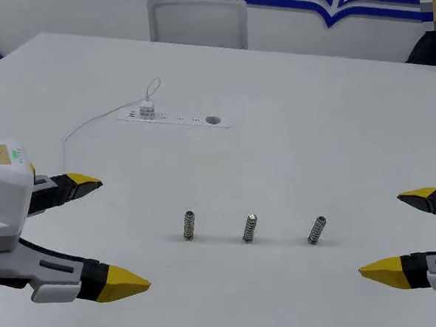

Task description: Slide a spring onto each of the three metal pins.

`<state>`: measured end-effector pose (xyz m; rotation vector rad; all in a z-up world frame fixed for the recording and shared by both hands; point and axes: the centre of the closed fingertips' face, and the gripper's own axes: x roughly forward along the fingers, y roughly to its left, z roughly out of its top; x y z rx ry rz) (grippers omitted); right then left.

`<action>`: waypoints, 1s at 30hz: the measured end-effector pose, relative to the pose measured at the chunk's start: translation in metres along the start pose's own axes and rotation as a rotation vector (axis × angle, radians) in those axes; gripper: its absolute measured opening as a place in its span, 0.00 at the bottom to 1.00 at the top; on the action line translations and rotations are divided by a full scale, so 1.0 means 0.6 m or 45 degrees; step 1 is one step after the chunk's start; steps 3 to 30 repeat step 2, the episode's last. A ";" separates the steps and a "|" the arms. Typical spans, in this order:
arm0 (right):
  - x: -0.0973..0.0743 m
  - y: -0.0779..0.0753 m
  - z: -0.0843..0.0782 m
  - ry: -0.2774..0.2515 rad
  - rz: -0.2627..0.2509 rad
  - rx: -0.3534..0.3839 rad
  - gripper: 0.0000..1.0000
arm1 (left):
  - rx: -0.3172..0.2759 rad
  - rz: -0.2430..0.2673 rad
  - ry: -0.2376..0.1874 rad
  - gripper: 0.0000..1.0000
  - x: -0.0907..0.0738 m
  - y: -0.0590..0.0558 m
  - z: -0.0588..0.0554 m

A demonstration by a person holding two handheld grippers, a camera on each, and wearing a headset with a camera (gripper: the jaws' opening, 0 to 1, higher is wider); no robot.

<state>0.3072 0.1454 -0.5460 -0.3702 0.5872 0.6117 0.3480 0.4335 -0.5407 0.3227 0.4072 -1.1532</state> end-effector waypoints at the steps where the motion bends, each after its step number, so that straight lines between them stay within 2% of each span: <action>1: -0.001 0.000 -0.002 0.003 -0.005 0.005 0.85 | 0.000 0.000 -0.001 1.00 -0.001 0.000 0.001; 30: -0.003 0.000 -0.003 0.005 -0.009 0.007 0.85 | 0.000 0.000 -0.003 1.00 -0.001 0.001 0.001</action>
